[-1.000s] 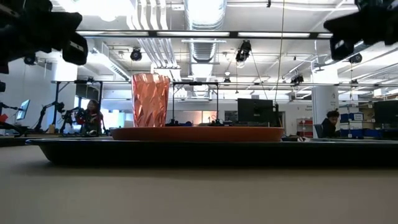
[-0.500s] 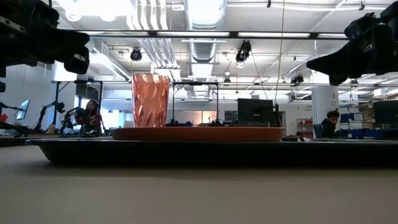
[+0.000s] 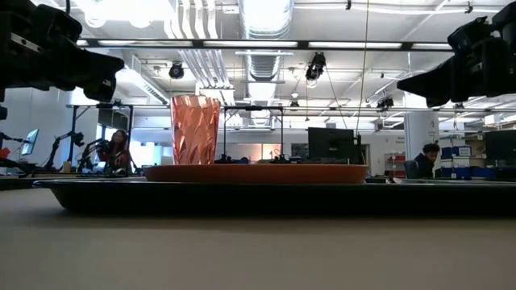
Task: Pick and place plate/cup/fork/spoon on tray
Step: Adjust the black table tray
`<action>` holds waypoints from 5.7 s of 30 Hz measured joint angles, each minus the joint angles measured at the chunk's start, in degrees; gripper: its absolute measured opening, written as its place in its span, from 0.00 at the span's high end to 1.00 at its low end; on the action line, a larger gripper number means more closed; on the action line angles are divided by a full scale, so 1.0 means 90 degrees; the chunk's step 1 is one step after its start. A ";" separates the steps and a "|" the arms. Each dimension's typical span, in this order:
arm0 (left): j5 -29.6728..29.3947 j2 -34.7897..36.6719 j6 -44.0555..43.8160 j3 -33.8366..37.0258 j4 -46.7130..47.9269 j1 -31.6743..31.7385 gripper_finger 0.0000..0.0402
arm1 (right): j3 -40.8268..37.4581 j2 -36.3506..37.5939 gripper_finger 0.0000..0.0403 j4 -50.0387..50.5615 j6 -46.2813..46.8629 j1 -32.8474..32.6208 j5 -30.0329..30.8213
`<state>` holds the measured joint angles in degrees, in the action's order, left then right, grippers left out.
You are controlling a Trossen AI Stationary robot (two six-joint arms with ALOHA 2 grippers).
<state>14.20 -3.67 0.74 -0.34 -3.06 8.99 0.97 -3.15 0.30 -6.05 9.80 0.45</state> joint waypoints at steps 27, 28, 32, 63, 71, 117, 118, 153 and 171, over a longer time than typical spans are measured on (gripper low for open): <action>0.0002 -0.0092 -0.0045 0.0010 0.0033 0.0000 1.00 | 0.0151 -0.0283 0.98 0.0078 -0.0873 -0.0001 0.0338; 0.0004 -0.0096 -0.0045 0.0010 0.0033 0.0000 1.00 | 0.0151 -0.0283 0.98 0.0110 -0.0873 0.0000 0.0357; 0.0004 -0.0131 -0.0047 0.0010 0.0018 0.0000 1.00 | 0.0152 -0.0283 0.98 0.0143 -0.0858 0.0000 0.0575; 0.0198 -0.0852 -0.0037 -0.1344 -0.0721 0.0000 1.00 | 0.4417 -0.4707 0.98 0.1942 -0.0225 0.0599 0.1026; 0.0474 -0.0819 -0.0043 -0.1367 -0.0722 0.0000 1.00 | 0.4506 -0.5881 0.98 0.1582 0.0560 0.2043 0.0426; 0.0647 -0.0701 -0.0042 -0.1349 -0.0695 -0.0002 1.00 | 0.5751 -1.0276 0.98 0.1077 0.0946 0.2704 -0.1455; 0.0645 -0.0701 -0.0042 -0.1347 -0.0697 -0.0002 1.00 | 0.5751 -1.0276 0.98 0.1070 0.0949 0.2683 -0.1455; 0.0707 -0.0755 -0.0045 -0.1256 -0.0698 -0.0002 1.00 | 0.5739 -0.9592 0.98 0.0975 0.0887 0.2429 -0.1383; 0.0733 -0.0770 -0.0057 -0.1256 -0.0711 -0.0002 1.00 | 0.5768 -0.9083 0.98 0.0383 0.0766 0.2441 -0.1379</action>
<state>20.80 -10.60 0.23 -11.64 -9.46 8.97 52.88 -84.90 3.74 0.85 31.77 -11.97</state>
